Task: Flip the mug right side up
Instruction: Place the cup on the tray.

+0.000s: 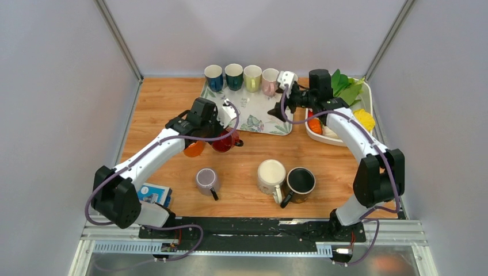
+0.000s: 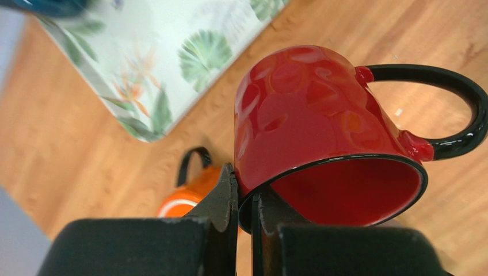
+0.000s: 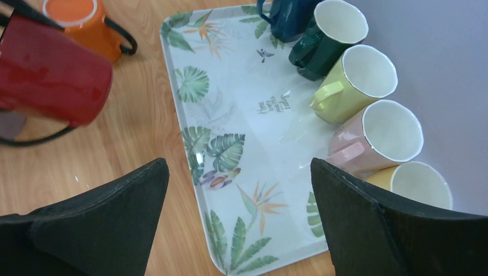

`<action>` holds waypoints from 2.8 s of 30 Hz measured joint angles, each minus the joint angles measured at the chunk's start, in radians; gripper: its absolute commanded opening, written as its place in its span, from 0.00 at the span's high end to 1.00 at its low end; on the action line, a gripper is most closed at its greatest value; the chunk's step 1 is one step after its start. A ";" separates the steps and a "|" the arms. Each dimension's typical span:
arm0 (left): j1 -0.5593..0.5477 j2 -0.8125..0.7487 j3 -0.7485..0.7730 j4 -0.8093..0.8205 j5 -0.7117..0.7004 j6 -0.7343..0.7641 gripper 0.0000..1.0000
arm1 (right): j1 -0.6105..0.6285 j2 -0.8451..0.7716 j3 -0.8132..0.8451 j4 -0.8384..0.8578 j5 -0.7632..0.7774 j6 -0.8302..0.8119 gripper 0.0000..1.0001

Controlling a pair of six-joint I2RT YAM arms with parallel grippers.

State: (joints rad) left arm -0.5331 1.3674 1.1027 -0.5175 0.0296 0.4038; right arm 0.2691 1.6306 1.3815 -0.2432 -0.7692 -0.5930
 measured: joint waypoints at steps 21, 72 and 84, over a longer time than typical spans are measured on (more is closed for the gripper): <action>0.087 0.320 0.352 -0.316 0.193 -0.254 1.00 | 0.381 0.114 -0.006 -0.299 0.243 -0.464 0.39; 0.467 -0.056 0.298 -0.276 0.141 -0.377 0.38 | 0.426 0.682 0.375 0.216 0.714 0.538 1.00; 0.467 -0.100 0.229 -0.277 0.150 -0.376 0.40 | 0.448 0.806 0.540 0.249 0.769 0.647 0.41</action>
State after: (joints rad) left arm -0.0658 1.2671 1.3315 -0.7944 0.1795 0.0280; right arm 0.7170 2.4371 1.9217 0.0055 -0.0006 0.0544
